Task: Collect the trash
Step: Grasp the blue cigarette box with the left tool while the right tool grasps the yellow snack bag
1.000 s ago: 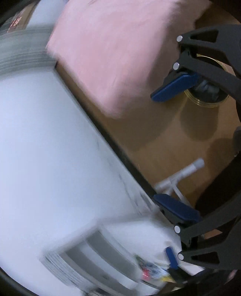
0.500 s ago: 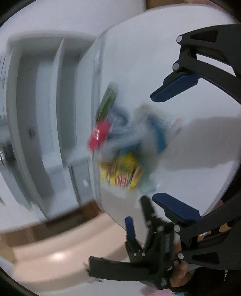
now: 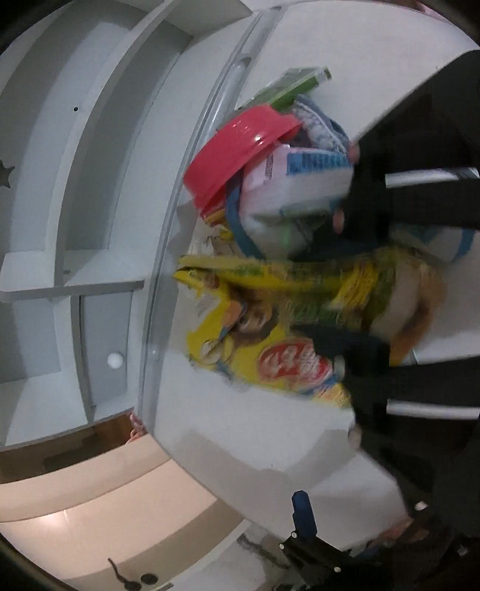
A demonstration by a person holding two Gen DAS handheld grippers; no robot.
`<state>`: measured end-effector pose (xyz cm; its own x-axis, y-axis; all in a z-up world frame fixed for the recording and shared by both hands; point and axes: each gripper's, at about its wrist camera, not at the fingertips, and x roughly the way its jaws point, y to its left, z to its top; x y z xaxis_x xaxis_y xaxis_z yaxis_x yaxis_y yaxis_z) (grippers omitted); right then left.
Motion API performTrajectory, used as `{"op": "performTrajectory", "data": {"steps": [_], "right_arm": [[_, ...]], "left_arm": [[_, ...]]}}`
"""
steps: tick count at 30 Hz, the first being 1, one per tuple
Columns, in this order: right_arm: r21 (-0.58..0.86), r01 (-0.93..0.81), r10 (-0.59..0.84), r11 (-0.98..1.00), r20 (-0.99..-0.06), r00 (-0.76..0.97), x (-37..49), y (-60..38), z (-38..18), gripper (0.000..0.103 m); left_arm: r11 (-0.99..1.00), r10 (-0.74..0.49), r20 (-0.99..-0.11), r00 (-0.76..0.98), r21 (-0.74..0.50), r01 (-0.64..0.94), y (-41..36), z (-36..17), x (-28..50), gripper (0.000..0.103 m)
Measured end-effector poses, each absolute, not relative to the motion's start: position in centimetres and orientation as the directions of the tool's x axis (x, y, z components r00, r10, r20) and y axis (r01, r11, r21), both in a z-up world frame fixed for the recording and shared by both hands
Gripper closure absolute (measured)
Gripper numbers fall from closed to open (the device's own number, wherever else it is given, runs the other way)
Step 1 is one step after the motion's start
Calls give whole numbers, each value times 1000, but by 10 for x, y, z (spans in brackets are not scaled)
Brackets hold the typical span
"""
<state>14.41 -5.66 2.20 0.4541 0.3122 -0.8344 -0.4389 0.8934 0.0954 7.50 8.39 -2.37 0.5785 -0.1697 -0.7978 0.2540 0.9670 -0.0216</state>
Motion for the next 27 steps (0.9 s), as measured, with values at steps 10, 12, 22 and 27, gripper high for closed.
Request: {"op": "performTrajectory", "data": {"steps": [10,12,22,27], "right_arm": [[184,-361,374,914,-727,576,97,-125,88,98],[194,-333,365,923,-714,597,82,-148,93,98],[230,-97,229,968,-671,705,-10,-281,97,98],[268,127,82,955,-652,754,-79,-382,89,98]], "left_arm": [[914,-197,-805,560,56,401,15,-34,105,7],[908,-180,-814,553,79,412,3,-39,114,7],[938,-171,-815,553,37,344,4,-29,122,47],[960,-141,-725,674,65,272,-5,20,110,47]]}}
